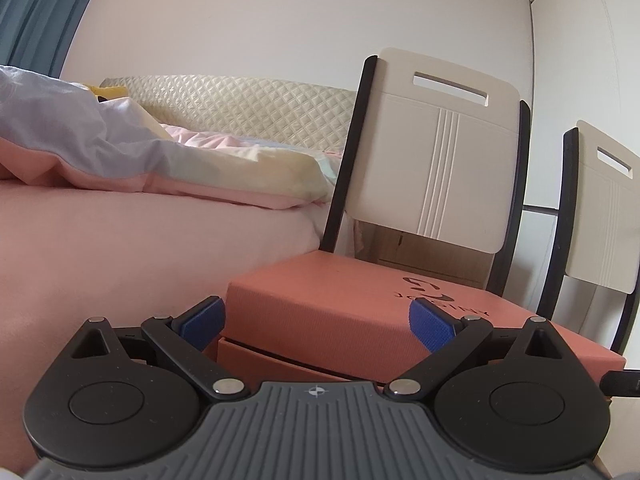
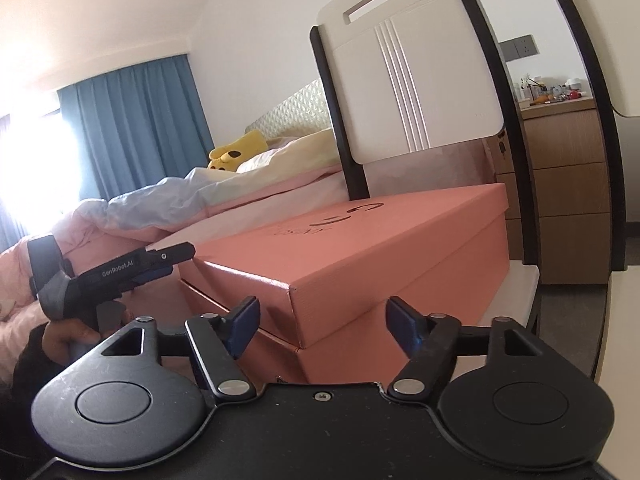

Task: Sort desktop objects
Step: 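Press and align the lid on the box with the right gripper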

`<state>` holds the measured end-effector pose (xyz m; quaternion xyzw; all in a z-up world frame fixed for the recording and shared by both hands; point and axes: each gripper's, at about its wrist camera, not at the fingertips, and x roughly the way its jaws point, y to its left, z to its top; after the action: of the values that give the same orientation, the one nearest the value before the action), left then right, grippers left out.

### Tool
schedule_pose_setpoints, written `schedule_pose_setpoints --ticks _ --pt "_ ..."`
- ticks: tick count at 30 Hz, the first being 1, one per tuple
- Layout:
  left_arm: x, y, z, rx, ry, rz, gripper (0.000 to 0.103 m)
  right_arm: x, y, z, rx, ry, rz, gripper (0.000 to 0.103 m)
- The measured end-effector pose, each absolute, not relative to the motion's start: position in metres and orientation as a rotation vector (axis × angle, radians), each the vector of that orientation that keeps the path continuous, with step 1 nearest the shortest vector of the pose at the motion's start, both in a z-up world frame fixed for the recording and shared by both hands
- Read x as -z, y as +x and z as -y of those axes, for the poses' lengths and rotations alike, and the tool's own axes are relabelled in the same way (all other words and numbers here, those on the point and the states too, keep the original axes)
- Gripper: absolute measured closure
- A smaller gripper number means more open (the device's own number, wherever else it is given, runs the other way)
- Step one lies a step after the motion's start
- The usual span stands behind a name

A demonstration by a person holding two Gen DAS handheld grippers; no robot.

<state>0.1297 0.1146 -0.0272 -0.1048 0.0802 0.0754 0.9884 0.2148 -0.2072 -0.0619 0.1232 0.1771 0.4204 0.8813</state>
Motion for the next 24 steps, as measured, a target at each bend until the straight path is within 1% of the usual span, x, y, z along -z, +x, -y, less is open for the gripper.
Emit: schedule_pose_setpoints --ticks 4,6,15,24 --pt "0.026 0.135 -0.122 -0.148 -0.247 -0.168 0.003 0.064 0.215 0.207 -0.875 0.27 -0.373 0.028" --pt "0.025 0.14 -0.125 -0.132 -0.259 -0.182 0.0 0.066 0.215 0.203 -0.869 0.265 -0.375 0.027" --pt "0.026 0.148 -0.124 -0.122 -0.228 -0.197 0.0 0.073 0.214 0.188 -0.868 0.225 -0.385 0.025" --pt "0.029 0.143 -0.119 -0.015 -0.244 -0.205 0.0 0.067 0.216 0.21 -0.816 0.246 -0.349 0.025"
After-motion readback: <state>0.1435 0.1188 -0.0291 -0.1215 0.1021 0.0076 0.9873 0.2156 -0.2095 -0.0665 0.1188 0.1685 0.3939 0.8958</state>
